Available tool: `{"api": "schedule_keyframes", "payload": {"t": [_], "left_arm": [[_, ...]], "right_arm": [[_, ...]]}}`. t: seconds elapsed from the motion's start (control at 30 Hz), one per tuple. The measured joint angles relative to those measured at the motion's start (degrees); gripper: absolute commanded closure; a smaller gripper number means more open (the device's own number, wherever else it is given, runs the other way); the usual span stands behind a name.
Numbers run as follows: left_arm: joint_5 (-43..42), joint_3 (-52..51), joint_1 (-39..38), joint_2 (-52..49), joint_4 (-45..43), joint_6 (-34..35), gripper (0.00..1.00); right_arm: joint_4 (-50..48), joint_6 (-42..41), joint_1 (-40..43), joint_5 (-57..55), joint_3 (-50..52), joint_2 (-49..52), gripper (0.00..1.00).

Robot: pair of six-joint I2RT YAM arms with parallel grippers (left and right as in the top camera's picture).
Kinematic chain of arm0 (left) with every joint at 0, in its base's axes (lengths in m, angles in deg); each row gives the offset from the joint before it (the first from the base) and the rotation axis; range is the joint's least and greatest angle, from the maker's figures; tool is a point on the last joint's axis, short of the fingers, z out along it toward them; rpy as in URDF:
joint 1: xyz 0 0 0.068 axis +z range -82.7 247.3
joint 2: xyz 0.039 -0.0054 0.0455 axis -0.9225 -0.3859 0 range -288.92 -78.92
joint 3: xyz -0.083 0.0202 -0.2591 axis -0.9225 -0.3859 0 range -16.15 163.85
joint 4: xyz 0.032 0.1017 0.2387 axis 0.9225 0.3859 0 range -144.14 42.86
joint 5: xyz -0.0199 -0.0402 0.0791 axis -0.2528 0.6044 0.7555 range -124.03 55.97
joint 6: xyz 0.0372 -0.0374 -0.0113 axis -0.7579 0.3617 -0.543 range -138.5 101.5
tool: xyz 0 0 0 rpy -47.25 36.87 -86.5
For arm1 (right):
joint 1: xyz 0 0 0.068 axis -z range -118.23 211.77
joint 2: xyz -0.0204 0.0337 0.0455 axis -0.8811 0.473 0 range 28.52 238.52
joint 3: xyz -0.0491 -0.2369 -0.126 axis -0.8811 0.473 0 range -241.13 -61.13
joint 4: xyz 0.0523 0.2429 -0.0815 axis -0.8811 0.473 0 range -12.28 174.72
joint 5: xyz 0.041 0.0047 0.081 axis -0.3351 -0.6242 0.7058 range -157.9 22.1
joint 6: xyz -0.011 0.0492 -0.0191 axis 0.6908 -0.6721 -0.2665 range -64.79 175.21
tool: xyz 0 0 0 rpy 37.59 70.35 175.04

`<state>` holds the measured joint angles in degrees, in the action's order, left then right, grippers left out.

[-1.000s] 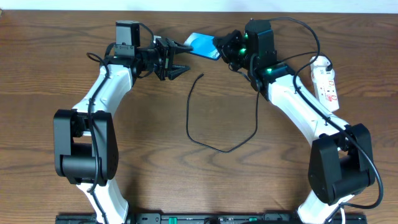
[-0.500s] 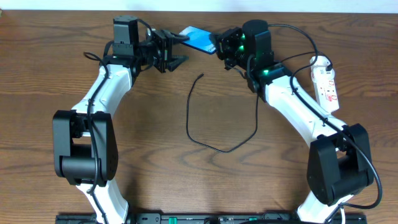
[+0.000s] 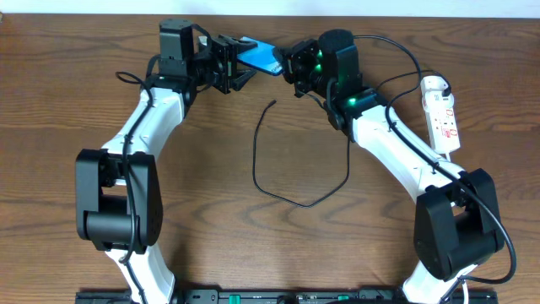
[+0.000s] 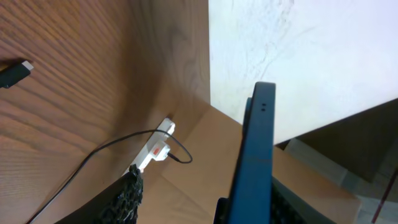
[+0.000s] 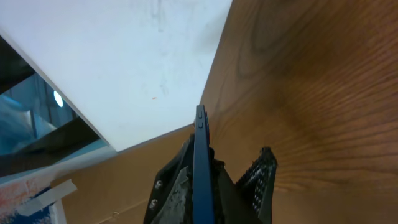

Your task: Plug charger to phone and switch on socket

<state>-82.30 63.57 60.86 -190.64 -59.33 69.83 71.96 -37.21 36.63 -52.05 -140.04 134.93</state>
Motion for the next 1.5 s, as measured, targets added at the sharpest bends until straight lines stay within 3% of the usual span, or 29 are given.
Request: {"api": "schedule_keyframes", "payload": {"t": [0.33, 0.67, 0.73, 0.83, 1.1, 1.5], "left_arm": [[3.3, 0.0, 0.0, 0.0, -1.7, 1.9, 0.63], [3.5, -0.2, 0.0, 0.0, -5.9, 2.1, 0.65], [3.5, -0.2, 0.0, 0.0, -5.9, 2.1, 0.72], [3.5, -0.2, 0.0, 0.0, -5.8, 2.5, 0.91], [3.4, -0.4, 0.0, 0.0, -7.0, 3.2, 0.93], [1.9, -0.4, 0.5, 0.0, -9.7, 0.9, 0.92]], "right_arm": [[1.6, 0.0, -1.0, -0.1, 0.0, 0.0, 0.98], [1.5, -1.0, -1.0, -0.9, -0.1, -0.1, 0.98], [1.5, -1.1, -1.0, -0.9, -0.1, -0.1, 0.98], [1.2, -1.1, -1.0, -0.9, -0.1, -0.2, 0.98], [1.7, -4.7, -0.8, -0.7, -0.2, -0.3, 0.98], [2.1, 4.1, -1.0, 1.2, -0.2, -0.4, 0.42]]}}
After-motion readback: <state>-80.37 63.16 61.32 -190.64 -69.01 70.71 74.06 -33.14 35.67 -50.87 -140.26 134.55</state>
